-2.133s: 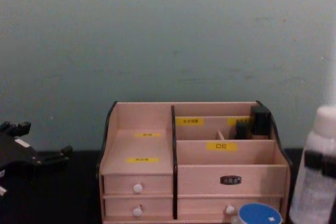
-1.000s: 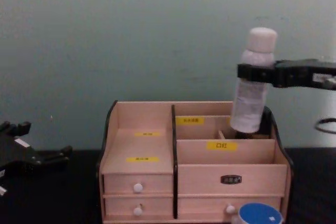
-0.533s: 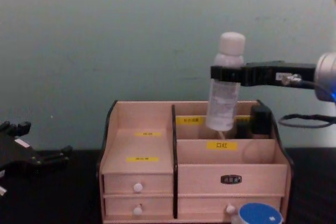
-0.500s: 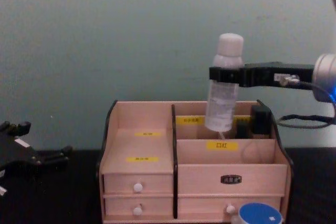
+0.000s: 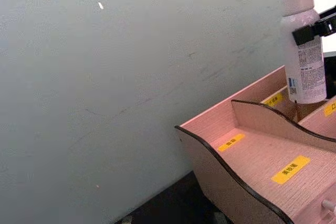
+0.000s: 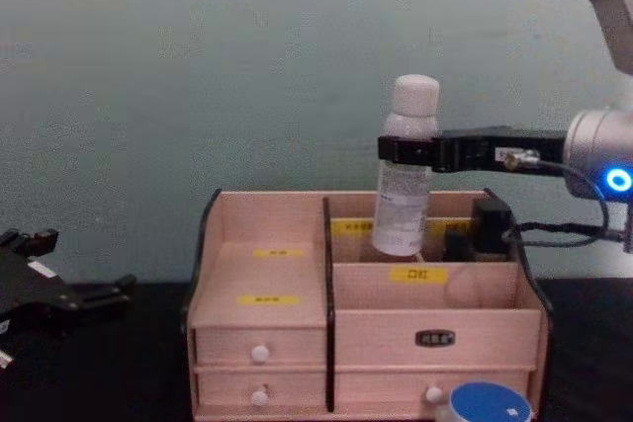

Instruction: Pick up the facial cleanser and watermelon frost from the table and place them into the tiered storage box.

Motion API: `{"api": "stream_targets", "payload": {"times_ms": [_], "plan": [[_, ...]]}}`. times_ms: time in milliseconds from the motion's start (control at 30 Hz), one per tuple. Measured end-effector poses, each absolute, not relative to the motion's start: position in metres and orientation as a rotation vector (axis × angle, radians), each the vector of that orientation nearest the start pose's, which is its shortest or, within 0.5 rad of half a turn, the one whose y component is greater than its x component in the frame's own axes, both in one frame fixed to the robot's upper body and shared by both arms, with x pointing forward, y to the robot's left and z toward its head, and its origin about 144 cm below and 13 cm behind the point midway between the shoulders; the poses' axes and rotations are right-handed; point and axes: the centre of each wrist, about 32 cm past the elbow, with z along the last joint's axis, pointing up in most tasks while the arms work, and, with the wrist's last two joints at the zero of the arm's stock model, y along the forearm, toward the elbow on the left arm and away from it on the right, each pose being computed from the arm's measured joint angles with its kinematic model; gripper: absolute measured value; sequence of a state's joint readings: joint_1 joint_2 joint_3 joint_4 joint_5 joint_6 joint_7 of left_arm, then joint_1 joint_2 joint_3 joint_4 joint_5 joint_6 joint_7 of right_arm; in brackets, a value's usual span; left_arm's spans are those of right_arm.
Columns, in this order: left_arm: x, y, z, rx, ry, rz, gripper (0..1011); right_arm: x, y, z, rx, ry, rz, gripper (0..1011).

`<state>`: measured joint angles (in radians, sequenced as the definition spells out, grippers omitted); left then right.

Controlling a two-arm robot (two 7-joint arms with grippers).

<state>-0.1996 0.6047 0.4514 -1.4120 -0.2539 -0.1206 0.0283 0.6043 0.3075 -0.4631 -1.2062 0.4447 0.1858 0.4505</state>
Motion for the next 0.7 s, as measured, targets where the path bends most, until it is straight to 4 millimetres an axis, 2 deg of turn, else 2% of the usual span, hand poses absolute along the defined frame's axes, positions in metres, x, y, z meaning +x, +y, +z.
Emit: {"api": "stream_targets", "payload": {"times_ms": [700], "plan": [[0.489, 0.31, 1.14, 0.304, -0.285, 1.248, 1001, 0.612, -0.215, 1.226, -0.121, 0.052, -0.821, 592]]}}
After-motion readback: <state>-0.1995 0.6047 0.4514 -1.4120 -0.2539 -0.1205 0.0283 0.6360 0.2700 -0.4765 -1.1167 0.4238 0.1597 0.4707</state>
